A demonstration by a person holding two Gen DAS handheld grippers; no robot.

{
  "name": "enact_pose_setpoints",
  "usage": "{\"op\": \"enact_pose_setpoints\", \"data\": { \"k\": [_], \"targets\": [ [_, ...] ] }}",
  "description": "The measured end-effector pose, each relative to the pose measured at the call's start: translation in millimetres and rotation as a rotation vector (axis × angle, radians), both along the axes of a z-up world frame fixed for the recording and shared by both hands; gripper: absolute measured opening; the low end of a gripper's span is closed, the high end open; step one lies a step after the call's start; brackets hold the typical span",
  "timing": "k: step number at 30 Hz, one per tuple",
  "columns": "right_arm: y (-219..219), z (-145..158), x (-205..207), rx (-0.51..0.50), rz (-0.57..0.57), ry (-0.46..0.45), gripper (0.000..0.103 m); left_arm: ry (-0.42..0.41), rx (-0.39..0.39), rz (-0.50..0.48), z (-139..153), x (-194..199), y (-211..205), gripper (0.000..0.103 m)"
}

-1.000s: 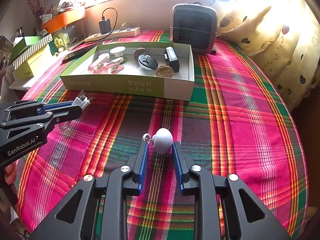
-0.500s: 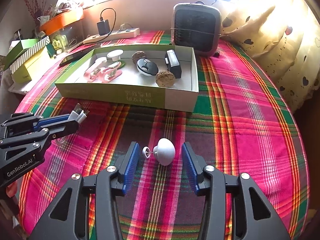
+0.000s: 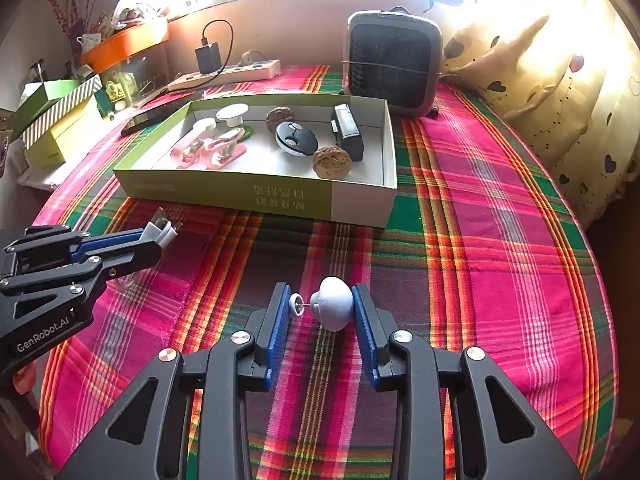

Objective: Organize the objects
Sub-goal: 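Lift and carry the white cable and white knob over the box with both grippers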

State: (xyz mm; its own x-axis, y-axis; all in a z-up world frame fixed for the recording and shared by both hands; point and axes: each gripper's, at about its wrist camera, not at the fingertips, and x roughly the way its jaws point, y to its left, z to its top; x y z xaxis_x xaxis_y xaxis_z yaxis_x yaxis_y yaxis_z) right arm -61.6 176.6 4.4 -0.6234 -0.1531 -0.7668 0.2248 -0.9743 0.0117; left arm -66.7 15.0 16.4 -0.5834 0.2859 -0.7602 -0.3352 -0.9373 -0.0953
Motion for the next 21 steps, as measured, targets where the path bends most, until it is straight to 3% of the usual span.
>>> {"op": "enact_pose_setpoints", "data": {
  "k": [21],
  "targets": [
    [-18,37,-21,-0.051,0.059,0.078,0.033,0.052,0.015,0.035,27,-15,-14,0.009]
  ]
}}
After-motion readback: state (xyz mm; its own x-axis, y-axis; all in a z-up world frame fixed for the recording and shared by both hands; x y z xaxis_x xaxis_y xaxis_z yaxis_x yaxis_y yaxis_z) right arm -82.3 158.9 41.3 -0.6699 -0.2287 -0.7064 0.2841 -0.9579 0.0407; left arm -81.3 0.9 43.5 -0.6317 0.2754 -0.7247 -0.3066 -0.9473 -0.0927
